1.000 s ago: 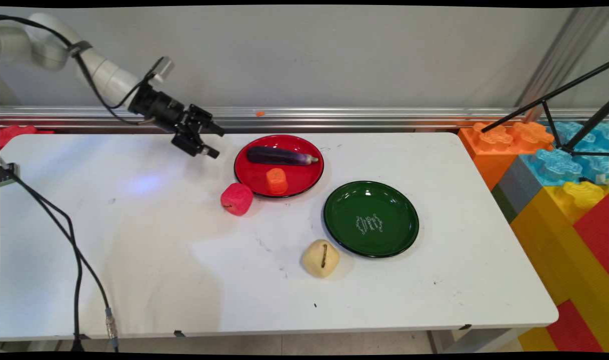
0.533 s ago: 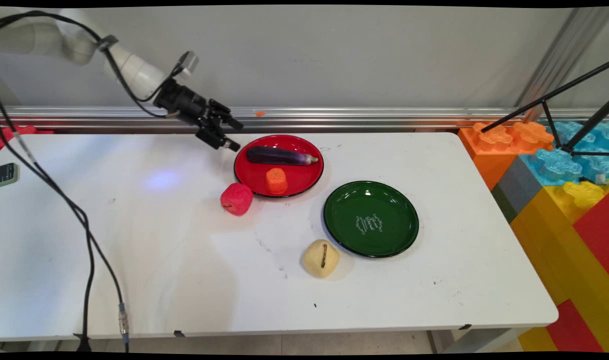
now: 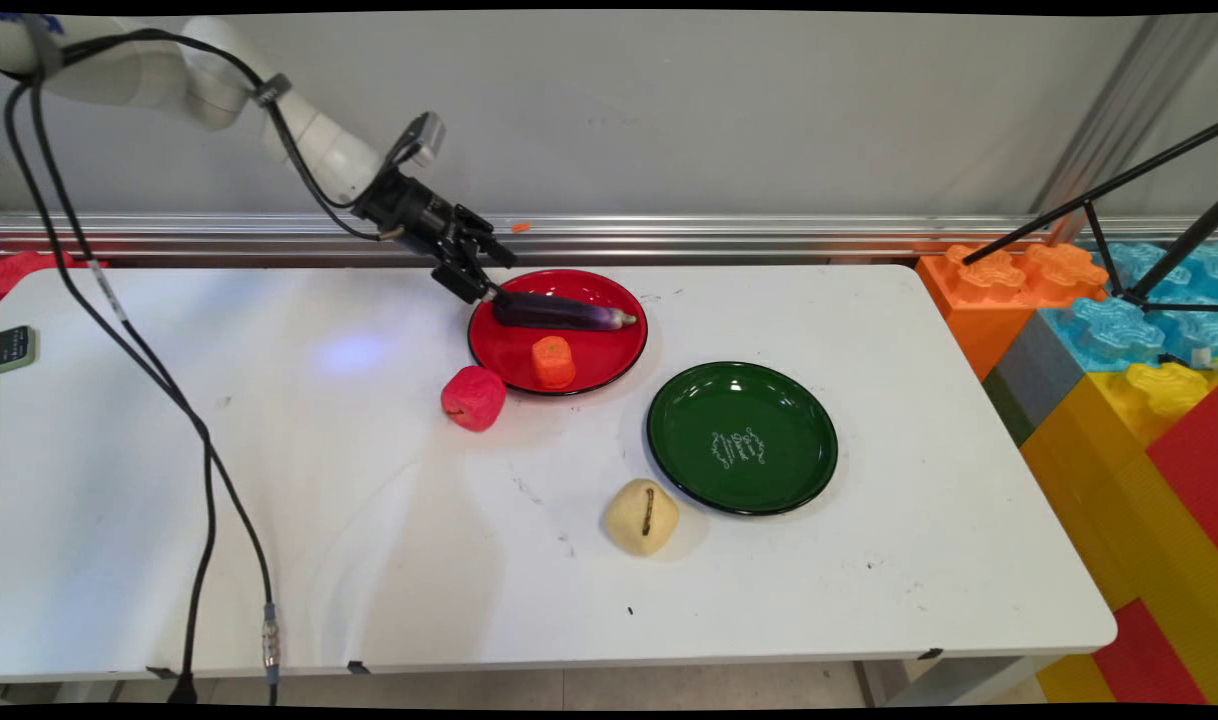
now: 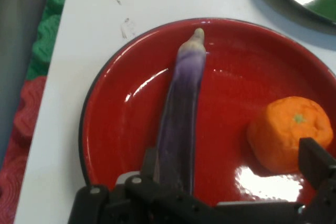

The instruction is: Pick up the eggplant from the red plate, then place the picked object on the table

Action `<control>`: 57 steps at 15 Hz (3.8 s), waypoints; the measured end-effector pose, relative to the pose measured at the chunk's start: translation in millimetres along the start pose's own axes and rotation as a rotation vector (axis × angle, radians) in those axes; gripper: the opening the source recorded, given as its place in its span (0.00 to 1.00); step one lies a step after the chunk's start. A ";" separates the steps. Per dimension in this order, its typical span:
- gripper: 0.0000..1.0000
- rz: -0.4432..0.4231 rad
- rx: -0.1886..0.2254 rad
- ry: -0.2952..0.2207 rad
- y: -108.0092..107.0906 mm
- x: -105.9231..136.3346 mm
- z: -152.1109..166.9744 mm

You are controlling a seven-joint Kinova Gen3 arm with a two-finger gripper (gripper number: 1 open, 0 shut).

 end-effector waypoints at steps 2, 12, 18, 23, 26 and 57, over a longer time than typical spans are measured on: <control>1.00 0.004 -0.002 -0.015 -2.5 3.0 11.5; 1.00 0.016 -0.012 -0.063 -18.7 7.1 60.6; 1.00 0.018 -0.011 -0.074 -27.7 9.6 79.8; 0.00 0.019 -0.014 -0.076 -30.8 10.2 86.7; 0.00 0.017 -0.020 -0.076 -30.2 10.7 88.8; 0.00 0.002 -0.234 0.009 106.2 20.5 -12.5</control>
